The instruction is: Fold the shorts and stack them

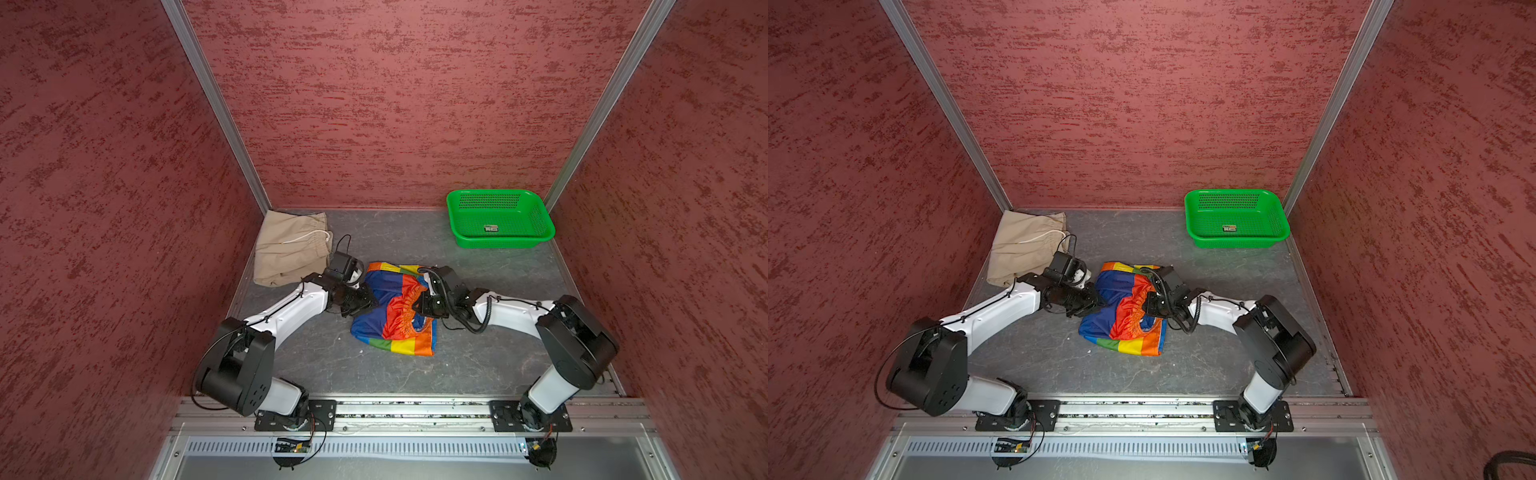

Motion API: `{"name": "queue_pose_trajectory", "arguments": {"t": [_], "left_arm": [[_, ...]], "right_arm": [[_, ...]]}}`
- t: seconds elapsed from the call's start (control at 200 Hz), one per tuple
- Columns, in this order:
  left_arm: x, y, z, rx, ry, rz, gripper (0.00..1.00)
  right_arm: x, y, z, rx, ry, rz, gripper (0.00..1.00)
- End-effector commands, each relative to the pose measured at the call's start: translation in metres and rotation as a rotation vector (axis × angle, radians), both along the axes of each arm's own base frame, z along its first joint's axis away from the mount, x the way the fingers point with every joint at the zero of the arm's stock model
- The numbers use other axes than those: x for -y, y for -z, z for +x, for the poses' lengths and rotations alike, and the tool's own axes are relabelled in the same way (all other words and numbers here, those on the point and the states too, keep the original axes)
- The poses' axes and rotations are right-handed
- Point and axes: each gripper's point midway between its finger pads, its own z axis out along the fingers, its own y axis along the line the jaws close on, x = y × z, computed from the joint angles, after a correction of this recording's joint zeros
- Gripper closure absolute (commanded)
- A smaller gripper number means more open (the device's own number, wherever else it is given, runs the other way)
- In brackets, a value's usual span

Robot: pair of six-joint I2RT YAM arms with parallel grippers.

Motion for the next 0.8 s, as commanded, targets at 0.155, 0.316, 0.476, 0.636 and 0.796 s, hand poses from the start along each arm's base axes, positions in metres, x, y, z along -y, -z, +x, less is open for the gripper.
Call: {"name": "queue_pose_trajectory", "arguments": {"t": [0.155, 0.316, 0.476, 0.636, 0.796], "left_arm": [[-0.002, 0.03, 0.014, 0.006, -0.027, 0.018, 0.76], [0.002, 0.044, 0.011, -0.013, -0.035, -0.017, 0.76], [-0.005, 0.06, 0.006, -0.035, -0.056, 0.009, 0.78], [-0.014, 0.076, 0.001, -0.059, -0.076, 0.038, 0.78], [-0.016, 0.087, -0.004, -0.089, -0.086, 0.03, 0.79]], "right_arm": [[-0.017, 0.006, 0.019, 0.001, 0.053, 0.059, 0.66], [-0.022, 0.003, 0.025, 0.011, 0.073, 0.107, 0.66], [-0.004, -0.018, 0.028, 0.071, 0.104, 0.046, 1.0], [0.034, -0.037, 0.026, 0.085, 0.135, -0.056, 1.0], [0.069, -0.03, 0.019, 0.046, 0.176, -0.153, 1.0]]}}
